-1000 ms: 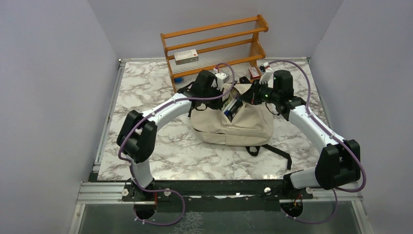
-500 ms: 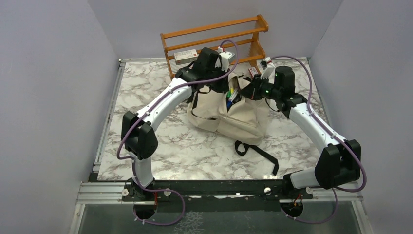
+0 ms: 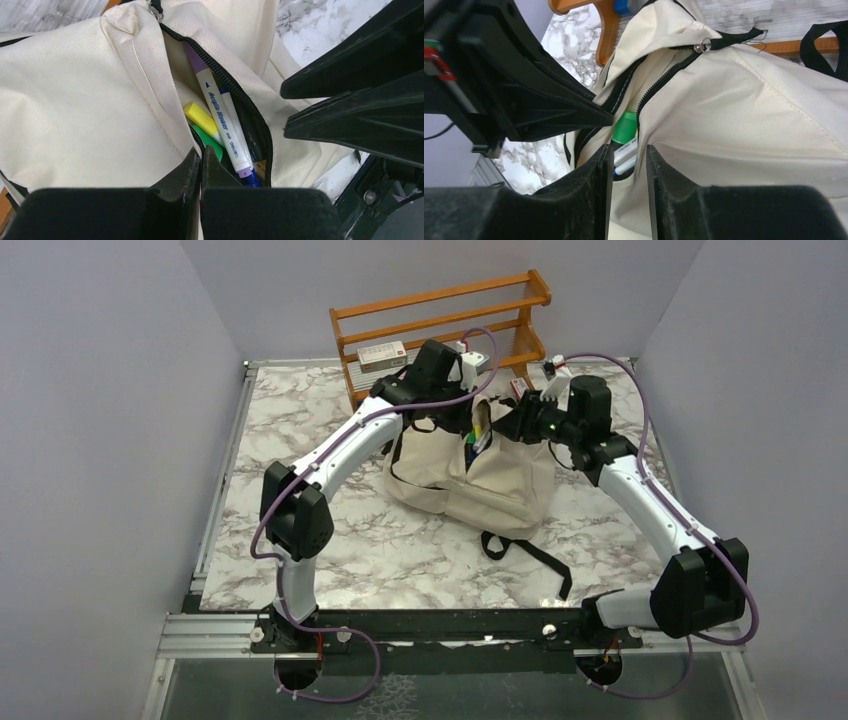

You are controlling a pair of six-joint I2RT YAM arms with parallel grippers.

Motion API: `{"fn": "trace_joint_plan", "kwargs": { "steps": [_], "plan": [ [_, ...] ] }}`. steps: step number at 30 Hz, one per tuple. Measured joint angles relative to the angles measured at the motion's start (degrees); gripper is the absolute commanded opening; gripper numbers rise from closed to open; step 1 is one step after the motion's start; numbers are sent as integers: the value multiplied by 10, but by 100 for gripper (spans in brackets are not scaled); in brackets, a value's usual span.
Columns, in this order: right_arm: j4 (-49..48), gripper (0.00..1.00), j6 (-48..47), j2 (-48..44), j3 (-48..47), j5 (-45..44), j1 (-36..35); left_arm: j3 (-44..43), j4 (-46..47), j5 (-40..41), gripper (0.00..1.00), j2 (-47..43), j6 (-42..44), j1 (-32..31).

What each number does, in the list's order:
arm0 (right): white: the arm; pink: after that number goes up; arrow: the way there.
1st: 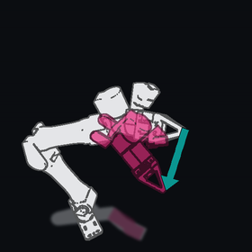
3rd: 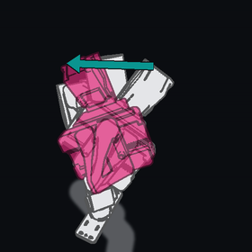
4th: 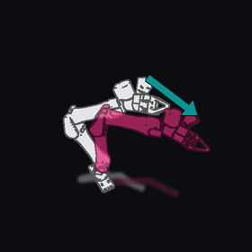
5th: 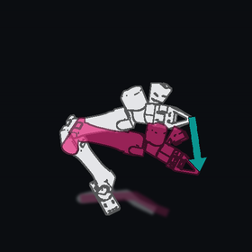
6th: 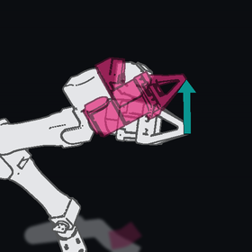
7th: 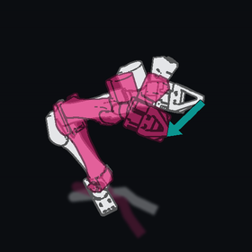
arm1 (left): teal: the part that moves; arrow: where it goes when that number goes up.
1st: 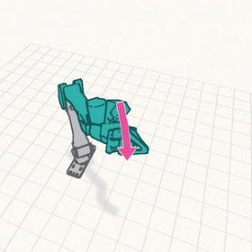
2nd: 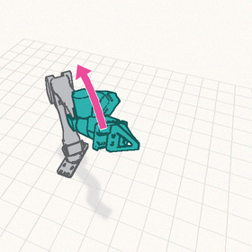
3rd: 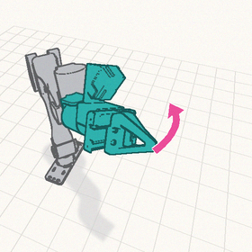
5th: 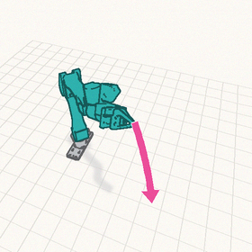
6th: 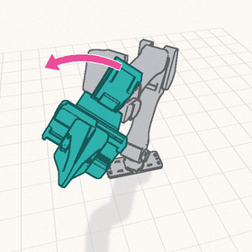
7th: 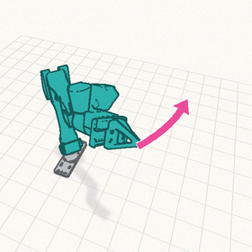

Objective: Pack the student bag
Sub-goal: Adjust the student bag at the center of the board.

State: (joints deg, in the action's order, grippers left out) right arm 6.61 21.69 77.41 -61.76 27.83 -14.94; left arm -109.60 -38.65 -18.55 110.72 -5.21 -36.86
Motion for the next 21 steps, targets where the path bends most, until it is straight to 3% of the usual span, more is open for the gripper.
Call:
{"fn": "trace_joint_plan", "kwargs": {
  "steps": [5,9,13,21],
  "plan": [
    [4,41,-1,-7,0,-11,0,35,15,5,0,-1,3,0],
    [12,24,-4,-9,0,-17,0,72,30,13,0,-10,3,0],
    [30,14,-10,-13,0,-21,-1,99,48,16,0,-21,3,0],
    [33,12,-14,-8,3,10,-1,129,73,21,0,-37,2,1]
  ]
}}
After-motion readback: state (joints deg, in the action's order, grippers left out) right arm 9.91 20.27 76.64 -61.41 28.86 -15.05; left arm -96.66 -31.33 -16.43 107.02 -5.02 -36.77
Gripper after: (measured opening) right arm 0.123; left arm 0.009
